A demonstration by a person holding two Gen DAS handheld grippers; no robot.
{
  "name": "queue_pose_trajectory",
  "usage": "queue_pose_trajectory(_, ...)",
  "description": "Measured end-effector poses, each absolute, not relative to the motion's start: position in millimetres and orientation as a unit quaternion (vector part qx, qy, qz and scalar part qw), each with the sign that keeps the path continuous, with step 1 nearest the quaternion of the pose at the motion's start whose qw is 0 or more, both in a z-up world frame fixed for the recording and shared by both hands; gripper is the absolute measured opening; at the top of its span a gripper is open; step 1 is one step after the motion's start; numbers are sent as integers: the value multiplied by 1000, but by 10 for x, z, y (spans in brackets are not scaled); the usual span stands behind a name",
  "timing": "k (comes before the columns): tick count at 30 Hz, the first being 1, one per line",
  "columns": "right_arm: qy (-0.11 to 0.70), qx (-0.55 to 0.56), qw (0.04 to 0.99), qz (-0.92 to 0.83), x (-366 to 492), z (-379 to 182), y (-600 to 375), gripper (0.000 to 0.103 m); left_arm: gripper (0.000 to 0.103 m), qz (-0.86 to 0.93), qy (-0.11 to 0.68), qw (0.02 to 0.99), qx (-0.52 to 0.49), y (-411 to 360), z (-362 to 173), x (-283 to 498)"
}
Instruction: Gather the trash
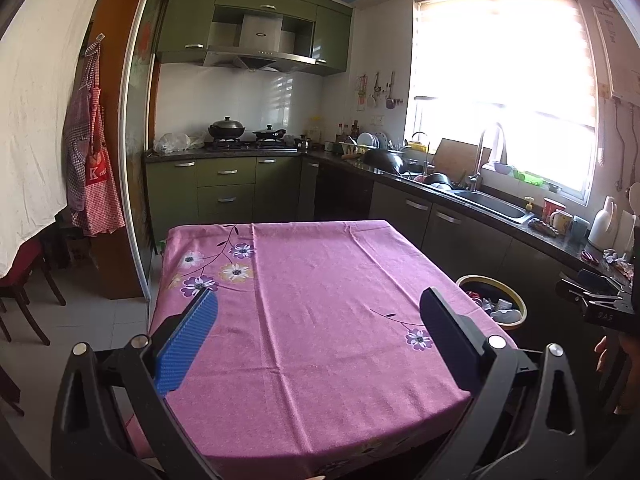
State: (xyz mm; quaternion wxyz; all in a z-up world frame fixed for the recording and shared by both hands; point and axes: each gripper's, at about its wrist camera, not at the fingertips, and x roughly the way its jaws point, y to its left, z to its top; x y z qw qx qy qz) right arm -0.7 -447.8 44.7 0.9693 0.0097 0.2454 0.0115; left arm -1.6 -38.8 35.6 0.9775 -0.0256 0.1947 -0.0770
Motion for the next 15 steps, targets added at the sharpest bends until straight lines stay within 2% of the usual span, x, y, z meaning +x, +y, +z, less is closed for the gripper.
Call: queue_pose_trajectory(15, 247, 11, 969, 16, 42, 425, -4466, 98, 96, -72, 200, 977, -22, -397, 344, -25)
